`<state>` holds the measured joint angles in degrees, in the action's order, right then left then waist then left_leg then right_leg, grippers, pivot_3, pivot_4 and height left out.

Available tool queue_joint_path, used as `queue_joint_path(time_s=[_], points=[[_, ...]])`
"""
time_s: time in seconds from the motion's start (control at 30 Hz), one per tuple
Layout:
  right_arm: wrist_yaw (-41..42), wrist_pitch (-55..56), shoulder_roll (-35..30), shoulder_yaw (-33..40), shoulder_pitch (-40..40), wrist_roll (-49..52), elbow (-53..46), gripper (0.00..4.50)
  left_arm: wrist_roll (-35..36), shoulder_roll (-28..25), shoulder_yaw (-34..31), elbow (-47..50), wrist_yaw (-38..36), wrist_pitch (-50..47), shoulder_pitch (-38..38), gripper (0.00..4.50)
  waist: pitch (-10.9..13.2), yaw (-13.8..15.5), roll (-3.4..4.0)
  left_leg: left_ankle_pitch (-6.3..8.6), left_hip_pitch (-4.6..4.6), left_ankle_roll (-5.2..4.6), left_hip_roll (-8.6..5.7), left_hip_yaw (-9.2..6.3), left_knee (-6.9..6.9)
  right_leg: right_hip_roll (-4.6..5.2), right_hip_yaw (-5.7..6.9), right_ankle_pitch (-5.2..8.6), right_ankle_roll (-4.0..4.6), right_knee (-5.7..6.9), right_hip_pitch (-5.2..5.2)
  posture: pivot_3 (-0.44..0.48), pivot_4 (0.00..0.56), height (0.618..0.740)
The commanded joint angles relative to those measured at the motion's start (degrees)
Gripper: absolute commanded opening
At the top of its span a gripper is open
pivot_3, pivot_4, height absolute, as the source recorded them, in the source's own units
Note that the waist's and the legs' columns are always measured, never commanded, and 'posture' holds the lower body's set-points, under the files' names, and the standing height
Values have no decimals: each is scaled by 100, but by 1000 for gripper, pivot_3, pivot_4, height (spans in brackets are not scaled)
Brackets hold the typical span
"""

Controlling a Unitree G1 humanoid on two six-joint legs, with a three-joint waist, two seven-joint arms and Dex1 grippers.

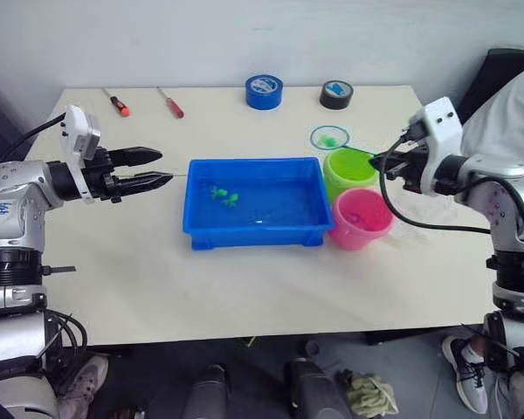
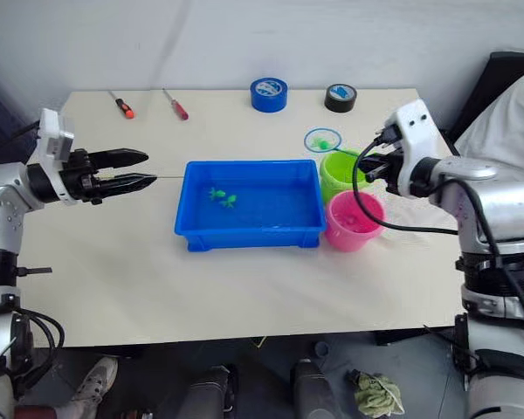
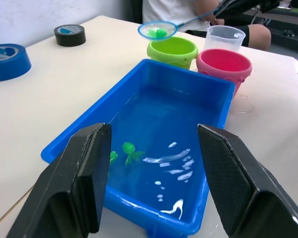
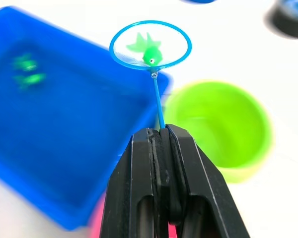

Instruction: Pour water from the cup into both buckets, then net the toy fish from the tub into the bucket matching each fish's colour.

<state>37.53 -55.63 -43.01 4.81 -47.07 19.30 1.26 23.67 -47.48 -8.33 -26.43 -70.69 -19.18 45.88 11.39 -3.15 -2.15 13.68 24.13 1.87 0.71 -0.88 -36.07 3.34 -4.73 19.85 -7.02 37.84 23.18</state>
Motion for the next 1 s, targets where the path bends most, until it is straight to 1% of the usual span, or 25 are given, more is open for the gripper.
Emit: queue_joint_path(time_s=[0.03,0.17,0.27,0.4,0.6,0.67,0.73,0.83,1.0], points=[[23,686,-343,-20,-17,-374,172,0,-80,15,19,-115,-80,163,191,3029,0,-10,0,0,2,0,0,3,0,-7,-4,0,0,4,7,0,150,734],[54,1603,-611,-372,303,-944,228,0,-133,84,61,-236,-122,233,286,3029,0,-7,0,0,7,0,4,14,1,-24,-19,0,-1,12,23,0,150,734],[-133,2518,-932,-785,733,-1735,137,0,-149,143,87,-252,-170,241,330,3029,0,5,0,-1,7,0,4,16,-1,-27,-20,0,-1,14,24,0,150,734],[-372,3373,-1084,-1077,1172,-2442,49,0,-138,171,94,-200,-201,218,306,3029,0,-8,0,-1,8,0,3,24,-4,-26,-30,-1,-3,14,25,0,150,734],[-1103,4515,-1137,-1468,1431,-3722,158,0,-138,190,91,-167,-197,212,271,3029,0,-9,0,-2,7,2,4,26,-8,-35,-34,-2,-5,22,29,0,150,734],[-1683,5133,-1327,-1749,1439,-4572,324,0,-131,195,85,-155,-190,208,261,3029,0,-6,0,-2,7,2,5,26,-9,-37,-34,-2,-5,23,29,0,150,734],[-2141,5532,-1466,-1914,1432,-5216,451,0,-128,198,78,-136,-184,205,243,3029,0,2,1,-2,7,3,3,25,-9,-37,-33,-2,-5,24,31,0,150,734],[-2552,5898,-1632,-2063,1471,-5881,566,0,-122,199,69,-104,-172,195,210,3029,0,8,1,-2,7,4,2,26,-9,-36,-35,-2,-5,23,31,0,150,734],[-2911,6109,-1737,-2065,1669,-6558,741,0,-107,185,47,-55,-160,178,151,3029,0,3,0,-4,6,6,2,28,-10,-43,-37,-2,-5,27,31,0,150,734]])
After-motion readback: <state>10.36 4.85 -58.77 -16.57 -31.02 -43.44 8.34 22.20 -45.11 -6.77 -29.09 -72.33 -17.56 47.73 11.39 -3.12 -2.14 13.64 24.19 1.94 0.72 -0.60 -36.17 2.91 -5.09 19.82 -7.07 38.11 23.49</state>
